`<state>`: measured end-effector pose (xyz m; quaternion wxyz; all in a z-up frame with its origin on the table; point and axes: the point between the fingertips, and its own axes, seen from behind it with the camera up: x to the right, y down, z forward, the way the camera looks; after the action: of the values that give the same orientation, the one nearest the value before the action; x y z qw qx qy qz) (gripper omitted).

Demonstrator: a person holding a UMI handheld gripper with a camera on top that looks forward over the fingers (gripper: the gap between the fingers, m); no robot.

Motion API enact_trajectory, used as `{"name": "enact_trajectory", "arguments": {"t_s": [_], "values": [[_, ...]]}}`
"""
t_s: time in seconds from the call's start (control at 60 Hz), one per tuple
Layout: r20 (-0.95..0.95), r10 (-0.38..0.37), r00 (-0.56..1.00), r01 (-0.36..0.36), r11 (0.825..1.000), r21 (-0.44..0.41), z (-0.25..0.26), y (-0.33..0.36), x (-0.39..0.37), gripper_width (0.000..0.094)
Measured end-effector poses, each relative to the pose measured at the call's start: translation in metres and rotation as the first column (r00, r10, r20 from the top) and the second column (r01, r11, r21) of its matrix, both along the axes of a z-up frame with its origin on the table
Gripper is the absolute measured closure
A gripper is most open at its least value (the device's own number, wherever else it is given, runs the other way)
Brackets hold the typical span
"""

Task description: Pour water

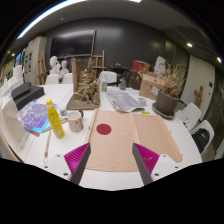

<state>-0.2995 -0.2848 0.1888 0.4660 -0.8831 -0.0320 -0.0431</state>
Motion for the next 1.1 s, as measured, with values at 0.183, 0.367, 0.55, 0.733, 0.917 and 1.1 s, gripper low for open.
{"name": "enact_trajectory", "arguments": {"t_s": [0.183, 0.367, 0.55, 0.733, 0.917, 1.1], "values": [[-0.016, 0.082, 0.997, -0.082, 0.997, 0.014, -0.025, 0.013, -0.109, 0.0074], [-0.068, 0.173, 0.983, -0.167, 0.982, 0.083, -0.045, 0.049, -0.212, 0.0080], [-0.114, 0.193, 0.975, -0.176, 0.973, 0.146, -0.076, 0.116, -0.272, 0.0105], [-0.094, 0.179, 0.979, -0.162, 0.973, 0.164, -0.115, 0.170, -0.298, 0.0156], [-0.111, 0.125, 0.986, -0.105, 0.980, 0.170, -0.140, 0.199, -0.301, 0.0372], [-0.107, 0.110, 0.988, -0.089, 0.978, 0.186, -0.136, 0.196, -0.297, 0.0583]]}}
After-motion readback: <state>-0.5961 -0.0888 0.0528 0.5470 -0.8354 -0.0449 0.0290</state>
